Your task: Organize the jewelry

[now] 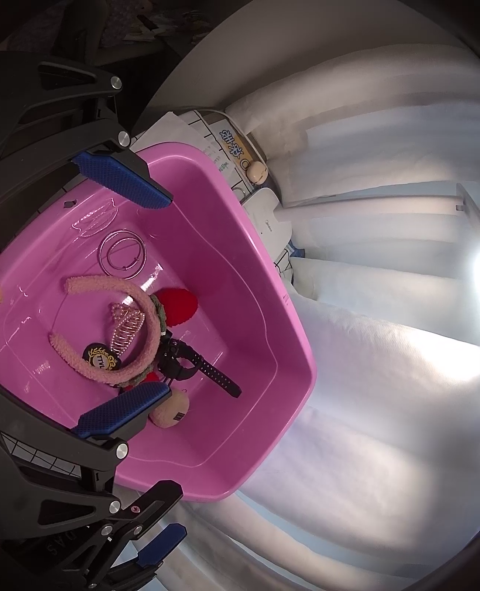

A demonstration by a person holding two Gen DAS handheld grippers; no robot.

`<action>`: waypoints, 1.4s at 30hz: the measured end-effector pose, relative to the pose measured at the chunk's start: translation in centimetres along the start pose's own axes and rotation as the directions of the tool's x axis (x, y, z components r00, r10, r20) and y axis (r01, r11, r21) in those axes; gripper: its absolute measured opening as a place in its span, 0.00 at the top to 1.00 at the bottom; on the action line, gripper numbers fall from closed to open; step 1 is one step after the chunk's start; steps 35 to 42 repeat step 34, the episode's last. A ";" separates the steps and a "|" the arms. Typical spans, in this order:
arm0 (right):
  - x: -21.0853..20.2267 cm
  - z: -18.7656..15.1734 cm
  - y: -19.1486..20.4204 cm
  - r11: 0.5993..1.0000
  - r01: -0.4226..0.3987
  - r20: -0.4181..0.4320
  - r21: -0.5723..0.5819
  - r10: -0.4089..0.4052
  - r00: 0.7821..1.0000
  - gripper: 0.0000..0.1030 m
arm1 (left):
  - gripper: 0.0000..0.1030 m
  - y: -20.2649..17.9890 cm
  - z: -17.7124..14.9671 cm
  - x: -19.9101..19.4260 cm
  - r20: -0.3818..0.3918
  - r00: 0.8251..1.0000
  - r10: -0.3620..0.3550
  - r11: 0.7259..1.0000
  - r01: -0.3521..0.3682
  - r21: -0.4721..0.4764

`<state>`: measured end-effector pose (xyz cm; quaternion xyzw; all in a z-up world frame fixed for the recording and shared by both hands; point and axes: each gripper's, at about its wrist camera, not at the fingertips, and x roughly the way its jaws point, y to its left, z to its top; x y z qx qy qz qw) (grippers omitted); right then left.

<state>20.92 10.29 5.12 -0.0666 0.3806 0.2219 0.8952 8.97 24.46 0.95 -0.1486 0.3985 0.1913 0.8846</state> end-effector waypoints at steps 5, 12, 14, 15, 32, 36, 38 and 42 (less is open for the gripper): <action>0.1 0.0 -0.1 1.000 0.003 -0.001 0.001 -0.003 1.000 0.29 | 0.10 -0.1 0.1 0.3 -0.002 1.000 -0.003 1.000 0.003 0.006; 0.1 -0.1 -0.1 1.000 0.006 -0.003 0.008 -0.006 1.000 0.29 | 0.10 -0.2 0.1 0.3 -0.001 1.000 -0.008 1.000 0.008 0.009; 0.2 0.0 -0.1 1.000 0.007 -0.004 0.009 -0.007 1.000 0.29 | 0.10 -0.2 0.1 0.4 -0.004 1.000 -0.010 1.000 0.010 0.010; 0.2 0.0 -0.1 1.000 0.008 -0.004 0.010 -0.008 1.000 0.29 | 0.10 -0.2 0.2 0.5 -0.006 1.000 -0.013 1.000 0.013 0.012; 0.1 -0.2 -0.3 1.000 0.009 -0.005 0.019 -0.009 1.000 0.29 | 0.10 -0.3 0.4 0.5 0.001 1.000 -0.008 0.999 0.007 0.035; 0.0 -0.2 -0.3 1.000 0.009 -0.003 0.021 -0.009 1.000 0.29 | 0.10 -0.3 0.4 0.5 0.000 1.000 -0.009 0.999 0.009 0.034; 0.0 -0.2 -0.3 1.000 0.009 -0.003 0.021 -0.009 1.000 0.29 | 0.10 -0.3 0.4 0.5 0.000 1.000 -0.009 0.999 0.009 0.034; 0.0 -0.2 -0.3 1.000 0.009 -0.003 0.021 -0.009 1.000 0.29 | 0.10 -0.3 0.4 0.5 0.000 1.000 -0.009 0.999 0.009 0.034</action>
